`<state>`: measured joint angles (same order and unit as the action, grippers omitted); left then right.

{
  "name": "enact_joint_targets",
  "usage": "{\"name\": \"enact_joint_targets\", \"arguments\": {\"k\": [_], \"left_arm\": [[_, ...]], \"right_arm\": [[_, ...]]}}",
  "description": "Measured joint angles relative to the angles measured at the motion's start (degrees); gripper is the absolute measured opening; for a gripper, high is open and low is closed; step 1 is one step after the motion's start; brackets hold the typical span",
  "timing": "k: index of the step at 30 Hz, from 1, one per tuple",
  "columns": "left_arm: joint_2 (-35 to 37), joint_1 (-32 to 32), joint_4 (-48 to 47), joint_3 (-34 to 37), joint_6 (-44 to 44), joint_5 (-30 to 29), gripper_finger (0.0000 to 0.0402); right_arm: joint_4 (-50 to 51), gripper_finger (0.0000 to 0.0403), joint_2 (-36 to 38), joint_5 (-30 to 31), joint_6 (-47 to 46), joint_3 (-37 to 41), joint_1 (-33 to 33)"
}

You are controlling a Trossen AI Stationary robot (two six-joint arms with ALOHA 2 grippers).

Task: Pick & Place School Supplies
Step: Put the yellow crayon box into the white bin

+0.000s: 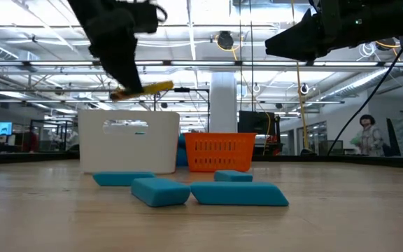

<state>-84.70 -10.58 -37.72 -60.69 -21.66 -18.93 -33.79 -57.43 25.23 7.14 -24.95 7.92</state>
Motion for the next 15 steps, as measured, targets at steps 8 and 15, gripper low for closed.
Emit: {"name": "enact_joint_targets", "arguments": {"k": [8,15], "left_arm": [[-3.9,3.0,1.8,4.6,-2.7,4.2,0.0184],[-6.0,3.0,3.5,5.7,-2.5,10.8,0.0184]], "right_arm": [[0.3,0.0247,0.0,0.0,0.0,0.0,0.0],[0.3,0.0247,0.0,0.0,0.0,0.0,0.0]]}}
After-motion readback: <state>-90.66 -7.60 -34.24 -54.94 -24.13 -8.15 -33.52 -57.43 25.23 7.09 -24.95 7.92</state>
